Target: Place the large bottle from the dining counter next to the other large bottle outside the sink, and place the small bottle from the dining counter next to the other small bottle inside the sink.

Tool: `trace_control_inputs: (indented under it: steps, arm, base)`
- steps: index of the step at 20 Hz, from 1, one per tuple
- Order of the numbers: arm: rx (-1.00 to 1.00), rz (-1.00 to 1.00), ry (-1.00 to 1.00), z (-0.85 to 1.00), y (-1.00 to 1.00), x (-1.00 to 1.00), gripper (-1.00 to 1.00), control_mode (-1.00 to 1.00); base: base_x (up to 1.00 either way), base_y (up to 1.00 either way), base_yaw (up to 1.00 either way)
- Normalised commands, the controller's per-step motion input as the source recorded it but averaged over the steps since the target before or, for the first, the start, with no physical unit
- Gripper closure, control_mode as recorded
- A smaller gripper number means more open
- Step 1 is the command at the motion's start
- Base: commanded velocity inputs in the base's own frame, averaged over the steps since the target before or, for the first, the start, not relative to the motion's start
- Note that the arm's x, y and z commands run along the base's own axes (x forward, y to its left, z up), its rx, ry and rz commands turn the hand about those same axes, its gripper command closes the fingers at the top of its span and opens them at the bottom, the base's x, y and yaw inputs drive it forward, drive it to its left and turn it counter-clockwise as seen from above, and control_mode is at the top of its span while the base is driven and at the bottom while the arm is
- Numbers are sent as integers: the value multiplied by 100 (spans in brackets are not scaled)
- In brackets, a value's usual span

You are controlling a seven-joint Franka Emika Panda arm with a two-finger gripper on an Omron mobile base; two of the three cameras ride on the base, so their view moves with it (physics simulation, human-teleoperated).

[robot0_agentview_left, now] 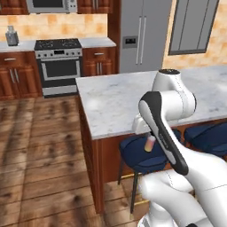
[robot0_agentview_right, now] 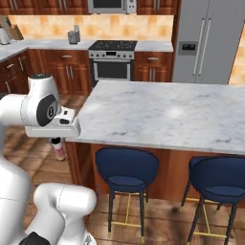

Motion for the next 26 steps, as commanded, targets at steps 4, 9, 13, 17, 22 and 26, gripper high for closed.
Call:
trace_control_inputs:
  steps: [4, 9, 13, 17, 22, 26]
  arm:
    - [0, 0, 0, 0, 0, 0, 100, 100]
    - [0, 0, 0, 0, 0, 0, 100, 100]
    - [0, 0, 0, 0, 0, 0, 100, 100]
    - [0, 0, 0, 0, 0, 0, 100, 100]
    - [0, 0, 0, 0, 0, 0, 100, 100]
    - [0, 0, 0, 0, 0, 0, 100, 100]
  base:
    - [-2, 100, 14]
    - [0, 100, 23]
    - [13, 87, 27]
    - [36, 61, 26]
    - [42, 45, 29]
    - [68, 35, 29]
